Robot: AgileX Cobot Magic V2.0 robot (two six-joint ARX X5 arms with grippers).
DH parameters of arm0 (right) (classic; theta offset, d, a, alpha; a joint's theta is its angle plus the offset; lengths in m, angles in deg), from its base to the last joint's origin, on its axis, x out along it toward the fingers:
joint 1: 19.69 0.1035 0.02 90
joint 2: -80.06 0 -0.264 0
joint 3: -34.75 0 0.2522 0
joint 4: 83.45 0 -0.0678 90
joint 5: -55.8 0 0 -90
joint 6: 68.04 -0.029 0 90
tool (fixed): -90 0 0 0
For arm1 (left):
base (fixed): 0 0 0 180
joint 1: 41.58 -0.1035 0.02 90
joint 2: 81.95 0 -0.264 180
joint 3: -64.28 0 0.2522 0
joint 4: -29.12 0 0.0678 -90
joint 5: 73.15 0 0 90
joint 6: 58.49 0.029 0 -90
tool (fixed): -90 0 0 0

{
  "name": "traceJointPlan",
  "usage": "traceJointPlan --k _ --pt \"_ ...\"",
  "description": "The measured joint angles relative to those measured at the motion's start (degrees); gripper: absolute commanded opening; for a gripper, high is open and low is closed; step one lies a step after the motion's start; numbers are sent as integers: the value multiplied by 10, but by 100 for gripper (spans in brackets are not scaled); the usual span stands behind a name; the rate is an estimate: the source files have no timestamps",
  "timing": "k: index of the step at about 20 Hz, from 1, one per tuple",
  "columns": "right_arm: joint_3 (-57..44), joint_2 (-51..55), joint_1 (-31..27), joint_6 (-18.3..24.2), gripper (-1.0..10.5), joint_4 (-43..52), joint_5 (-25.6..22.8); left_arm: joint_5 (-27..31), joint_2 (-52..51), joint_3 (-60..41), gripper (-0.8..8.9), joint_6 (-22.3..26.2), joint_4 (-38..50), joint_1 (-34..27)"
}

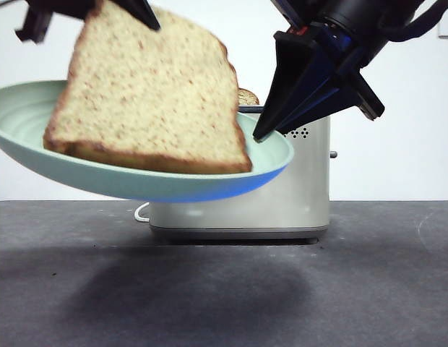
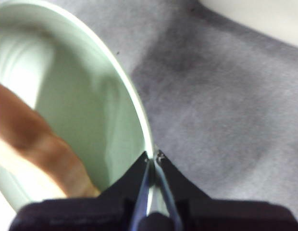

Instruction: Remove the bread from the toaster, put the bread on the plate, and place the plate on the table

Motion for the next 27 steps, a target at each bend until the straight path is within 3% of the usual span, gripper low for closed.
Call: traceJointPlan --k 2,3,5,6,15,23,26,27 --pt "0 0 0 0 -12 -1 -3 14 24 0 13 0 0 4" --pt "0 0 0 0 -12 -2 -3 37 33 0 103 0 0 7" --pt "0 0 0 0 -12 -4 -3 85 47 0 409 0 -1 14" --pt "0 0 0 0 -12 -4 -3 101 50 0 473 0 -2 18" --pt "0 0 2 -4 -12 -16 1 113 50 11 472 1 -31 31" --pt "0 0 4 -4 -12 -34 16 120 50 145 470 4 -108 31" --pt "0 0 4 -4 -12 -34 16 165 50 231 462 8 -183 31" --pt "0 0 4 -4 -12 -34 15 181 50 261 403 15 -211 31"
